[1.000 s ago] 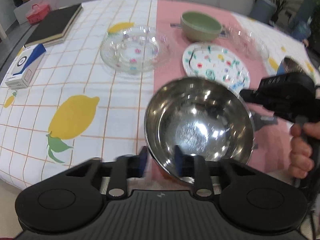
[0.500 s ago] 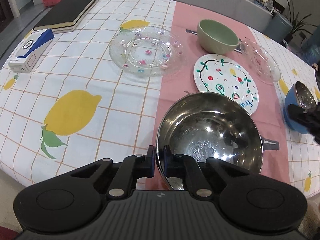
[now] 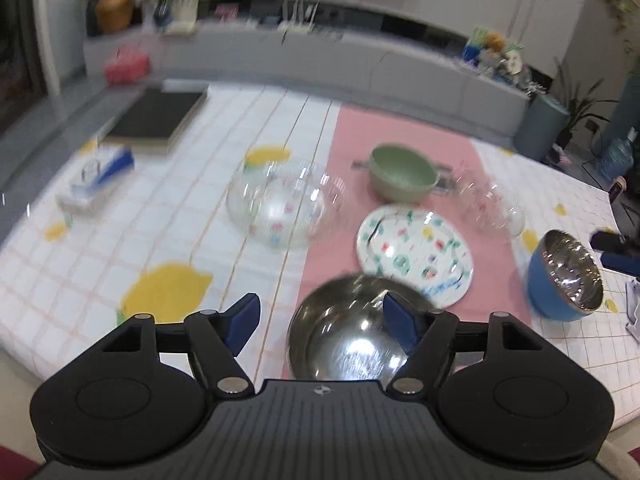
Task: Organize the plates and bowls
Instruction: 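Grasp the blue steel bowl rim with the right tool and lift it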
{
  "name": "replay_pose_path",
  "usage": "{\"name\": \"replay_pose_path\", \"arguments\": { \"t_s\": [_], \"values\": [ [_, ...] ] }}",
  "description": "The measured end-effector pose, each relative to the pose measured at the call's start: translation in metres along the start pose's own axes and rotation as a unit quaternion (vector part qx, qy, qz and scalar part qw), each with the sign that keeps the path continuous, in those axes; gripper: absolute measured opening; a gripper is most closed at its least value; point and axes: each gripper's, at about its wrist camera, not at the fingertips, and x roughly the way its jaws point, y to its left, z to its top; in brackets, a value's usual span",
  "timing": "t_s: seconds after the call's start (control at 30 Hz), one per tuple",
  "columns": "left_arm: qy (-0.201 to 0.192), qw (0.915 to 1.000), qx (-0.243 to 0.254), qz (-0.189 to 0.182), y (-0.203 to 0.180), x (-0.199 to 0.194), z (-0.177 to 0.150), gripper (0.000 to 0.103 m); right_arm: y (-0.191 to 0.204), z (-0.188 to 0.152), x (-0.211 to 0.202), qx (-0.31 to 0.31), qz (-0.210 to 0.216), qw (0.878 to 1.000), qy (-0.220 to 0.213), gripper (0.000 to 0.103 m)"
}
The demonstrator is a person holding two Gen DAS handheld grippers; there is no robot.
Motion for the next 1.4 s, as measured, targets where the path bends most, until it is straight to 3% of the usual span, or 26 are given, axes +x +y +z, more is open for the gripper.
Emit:
{"name": "replay_pose_path", "arguments": {
  "t_s": [0.13,0.33,0.4,0.47,0.53,0.63,0.77,0.83,0.9,1.03,1.2,1.33,1.4],
  "values": [
    [-0.045,0.9973,0.054,0.022,-0.034,-0.02,0.012,0.087,-0.015,0.01,-0.011,0.014,0.004,1.0,-0.006,0.052],
    [-0.047,0.9945,0.093,-0.009,-0.097,-0.029,0.029,0.088,-0.045,0.028,-0.024,0.039,-0.003,0.999,-0.021,0.063],
    [-0.048,0.9931,0.105,-0.02,-0.119,-0.028,0.033,0.088,-0.058,0.035,-0.022,0.05,0.016,0.999,-0.007,0.07],
    [-0.052,0.9914,0.116,-0.03,-0.142,-0.025,0.035,0.088,-0.071,0.04,-0.019,0.057,0.041,0.997,0.011,0.072],
    [-0.053,0.9903,0.123,-0.038,-0.161,-0.019,0.035,0.088,-0.082,0.043,-0.016,0.051,0.027,0.998,0.009,0.072],
    [-0.04,0.9886,0.138,-0.046,-0.189,-0.003,0.035,0.088,-0.107,0.043,-0.008,0.058,-0.009,0.998,-0.002,0.073],
    [0.002,0.9876,0.147,-0.056,-0.22,0.036,0.035,0.088,-0.15,0.028,0.017,0.109,-0.022,0.994,-0.002,0.072],
    [0.025,0.9874,0.151,-0.041,-0.233,0.058,0.032,0.087,-0.166,0.017,0.032,0.13,-0.027,0.991,0.001,0.069],
    [0.024,0.9884,0.146,-0.034,-0.234,0.07,0.023,0.086,-0.173,0.007,0.046,0.142,-0.02,0.99,0.016,0.066],
    [0.002,0.9921,0.104,-0.07,-0.223,0.085,0.008,0.086,-0.177,0.005,0.058,0.169,0.006,0.985,0.026,0.066],
    [0.025,0.9957,0.049,-0.075,-0.207,0.113,0.007,0.086,-0.175,0.005,0.076,0.166,-0.016,0.986,0.026,0.066],
    [0.037,0.9968,0.019,-0.068,-0.204,0.125,0.009,0.085,-0.175,0.003,0.092,0.177,0.032,0.983,0.044,0.07],
    [0.046,0.9959,0.019,-0.076,-0.207,0.13,0.006,0.085,-0.173,0.003,0.098,0.178,0.031,0.982,0.052,0.07]
  ]
}}
